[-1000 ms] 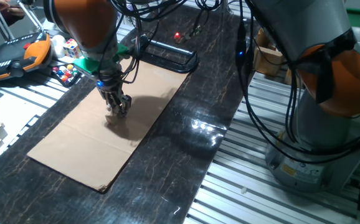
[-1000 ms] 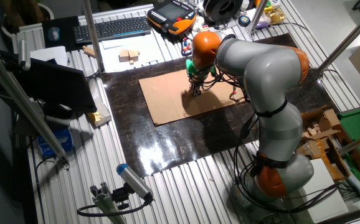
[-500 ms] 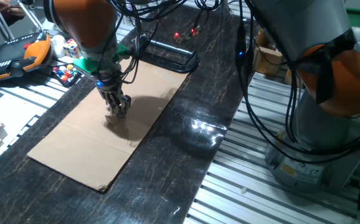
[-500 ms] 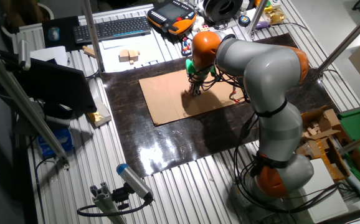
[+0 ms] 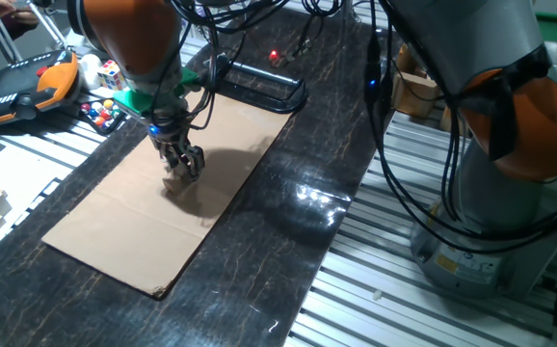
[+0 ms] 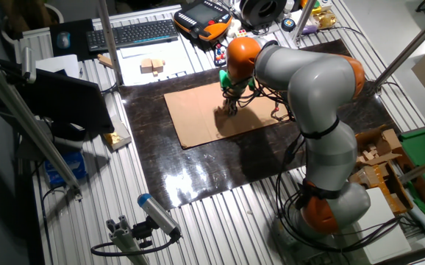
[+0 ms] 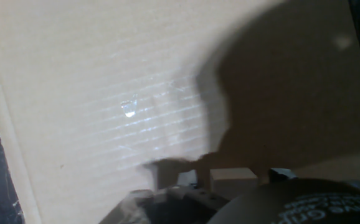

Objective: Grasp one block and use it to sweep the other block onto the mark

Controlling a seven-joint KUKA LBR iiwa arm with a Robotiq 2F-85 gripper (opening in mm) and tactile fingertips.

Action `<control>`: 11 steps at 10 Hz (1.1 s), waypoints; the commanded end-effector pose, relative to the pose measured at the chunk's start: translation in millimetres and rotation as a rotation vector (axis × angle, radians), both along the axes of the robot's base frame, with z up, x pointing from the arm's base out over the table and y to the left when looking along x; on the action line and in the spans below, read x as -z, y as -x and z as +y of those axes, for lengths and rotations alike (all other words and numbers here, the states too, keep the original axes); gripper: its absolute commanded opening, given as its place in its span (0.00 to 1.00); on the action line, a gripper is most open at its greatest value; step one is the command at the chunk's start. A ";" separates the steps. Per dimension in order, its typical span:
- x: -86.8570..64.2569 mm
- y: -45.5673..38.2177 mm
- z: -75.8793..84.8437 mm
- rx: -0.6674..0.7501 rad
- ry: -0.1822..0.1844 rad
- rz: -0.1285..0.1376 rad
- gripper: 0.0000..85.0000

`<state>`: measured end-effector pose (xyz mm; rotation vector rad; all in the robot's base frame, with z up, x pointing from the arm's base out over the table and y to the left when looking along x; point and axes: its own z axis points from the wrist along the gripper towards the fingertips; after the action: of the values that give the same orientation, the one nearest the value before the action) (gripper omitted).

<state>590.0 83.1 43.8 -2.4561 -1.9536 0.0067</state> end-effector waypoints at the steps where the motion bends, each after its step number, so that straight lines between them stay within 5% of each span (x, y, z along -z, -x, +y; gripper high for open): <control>1: -4.8 1.2 -3.1 -0.010 0.008 0.000 0.91; 3: -24.1 3.2 -12.2 -0.023 0.018 0.007 0.89; 5: -43.8 6.0 -20.6 -0.052 0.033 0.012 0.77; 8: -68.3 2.5 -33.5 -0.118 0.024 0.022 0.36; 10: -89.0 5.8 -48.7 -0.208 -0.023 0.012 0.01; 11: -98.5 5.8 -51.2 -0.243 -0.025 0.016 0.01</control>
<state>584.1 31.9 142.9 -2.1962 -2.2012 0.0021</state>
